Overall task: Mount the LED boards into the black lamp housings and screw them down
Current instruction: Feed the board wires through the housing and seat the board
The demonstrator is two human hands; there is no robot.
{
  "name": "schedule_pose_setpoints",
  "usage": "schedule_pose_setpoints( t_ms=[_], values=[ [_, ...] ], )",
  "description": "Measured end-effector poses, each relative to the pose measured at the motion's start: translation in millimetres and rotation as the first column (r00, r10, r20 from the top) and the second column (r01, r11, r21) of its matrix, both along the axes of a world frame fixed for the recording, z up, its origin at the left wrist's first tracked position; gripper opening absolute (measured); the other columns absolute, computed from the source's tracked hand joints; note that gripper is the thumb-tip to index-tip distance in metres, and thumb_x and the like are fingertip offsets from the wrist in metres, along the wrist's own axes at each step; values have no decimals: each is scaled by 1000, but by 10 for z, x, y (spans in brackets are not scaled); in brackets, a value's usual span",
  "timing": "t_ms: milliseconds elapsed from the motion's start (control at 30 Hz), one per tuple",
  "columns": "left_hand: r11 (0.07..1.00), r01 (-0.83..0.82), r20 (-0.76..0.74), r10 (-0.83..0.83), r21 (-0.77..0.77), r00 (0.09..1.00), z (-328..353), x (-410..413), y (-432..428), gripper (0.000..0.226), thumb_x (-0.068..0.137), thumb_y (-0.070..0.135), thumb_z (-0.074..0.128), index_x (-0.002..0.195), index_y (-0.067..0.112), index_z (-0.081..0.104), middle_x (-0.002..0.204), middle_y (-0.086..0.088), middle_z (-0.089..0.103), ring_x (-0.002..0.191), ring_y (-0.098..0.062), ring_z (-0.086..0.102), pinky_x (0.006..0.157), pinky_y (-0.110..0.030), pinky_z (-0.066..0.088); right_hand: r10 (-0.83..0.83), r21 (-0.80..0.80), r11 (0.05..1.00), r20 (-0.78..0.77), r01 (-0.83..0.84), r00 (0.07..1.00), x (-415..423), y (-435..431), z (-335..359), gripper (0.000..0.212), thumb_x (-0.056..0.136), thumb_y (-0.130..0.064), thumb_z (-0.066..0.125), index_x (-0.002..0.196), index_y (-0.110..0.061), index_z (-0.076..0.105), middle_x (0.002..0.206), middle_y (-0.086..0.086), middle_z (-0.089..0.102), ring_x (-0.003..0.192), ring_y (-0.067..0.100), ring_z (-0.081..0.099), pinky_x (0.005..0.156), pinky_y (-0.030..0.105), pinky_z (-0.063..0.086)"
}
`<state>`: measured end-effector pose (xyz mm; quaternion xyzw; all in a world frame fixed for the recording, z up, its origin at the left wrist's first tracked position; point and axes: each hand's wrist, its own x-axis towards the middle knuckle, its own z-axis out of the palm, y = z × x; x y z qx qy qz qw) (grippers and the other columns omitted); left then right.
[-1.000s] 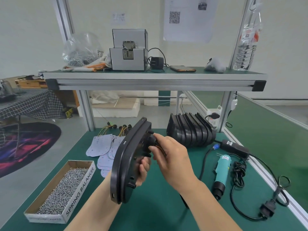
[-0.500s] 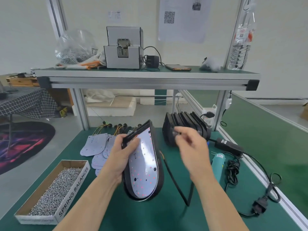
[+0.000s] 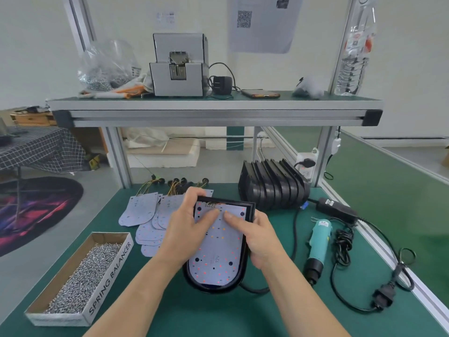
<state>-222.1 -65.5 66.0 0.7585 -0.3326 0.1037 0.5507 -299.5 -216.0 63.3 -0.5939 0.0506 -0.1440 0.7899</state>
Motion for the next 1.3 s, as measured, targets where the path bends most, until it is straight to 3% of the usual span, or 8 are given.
schedule_pose_setpoints(
  t_ms=[233, 567, 733, 867, 967, 1033, 1167, 1300],
  values=[
    [996, -51, -11, 51, -71, 999, -98, 21, -4, 26, 87, 34, 64, 103, 47, 46, 93, 21, 63, 76, -9, 60, 64, -24, 50, 0, -77, 997, 47, 4, 999, 120, -5, -127, 28, 95, -2, 64, 122, 4, 65, 118, 20, 72, 114, 40, 66, 100, 50, 53],
    [990, -114, -237, 130, 78, 963, -518, 145, 0, 29, 91, 32, 67, 102, 46, 44, 91, 21, 63, 79, -6, 60, 64, -25, 50, -100, -411, 910, -84, 57, 991, 242, -61, -500, 42, 93, -22, 71, 116, -55, 59, 119, -23, 68, 113, -1, 63, 104, 30, 49],
    [981, -84, -356, 143, 174, 923, -579, 250, -37, 25, 91, 35, 64, 102, 46, 44, 88, 10, 66, 70, -13, 61, 55, -26, 48, -136, -424, 901, -83, 89, 987, 286, -63, -662, 58, 97, -8, 63, 143, -34, 41, 138, -25, 49, 121, -15, 49, 102, 9, 40],
    [953, 32, -478, 122, 302, 870, -633, 309, -21, 39, 97, 25, 53, 125, 47, 38, 106, 2, 64, 66, -14, 55, 54, -26, 46, -166, -251, 961, -202, 113, 965, 290, -56, -825, 49, 95, 3, 59, 136, -22, 52, 132, -1, 63, 121, 16, 60, 105, 34, 49],
    [916, 68, -521, 163, 395, 838, -638, 338, 23, 54, 102, 36, 42, 150, 45, 20, 145, 2, 49, 107, -17, 58, 82, -29, 44, -180, -314, 945, -262, 92, 948, 358, -92, -872, 48, 92, 3, 62, 133, -20, 56, 126, 0, 67, 116, 18, 63, 102, 36, 51],
    [871, 4, -486, 270, 491, 831, -614, 368, 103, 53, 103, 45, 35, 154, 41, 21, 150, -3, 46, 123, -28, 53, 92, -36, 44, -192, -377, 924, -302, 68, 934, 401, -86, -864, 47, 90, 1, 63, 131, -22, 58, 121, -2, 68, 111, 18, 65, 100, 37, 52],
    [752, -375, -161, 531, 543, 832, -452, 547, 463, 26, 99, 21, 48, 116, 18, 67, 112, -6, 72, 89, -23, 59, 74, -30, 43, -216, -445, 894, -344, 44, 914, 465, -59, -845, 41, 87, -2, 63, 114, -32, 61, 106, -7, 70, 98, 16, 67, 88, 33, 56],
    [585, -592, -5, 713, 554, 701, -334, 810, 1034, 25, 88, -1, 51, 87, 13, 72, 94, -8, 72, 82, -28, 57, 72, -32, 44, -217, -458, 888, -348, 36, 912, 474, -64, -859, 40, 88, -3, 62, 113, -34, 58, 104, -10, 68, 97, 15, 66, 86, 32, 55]
  ],
)
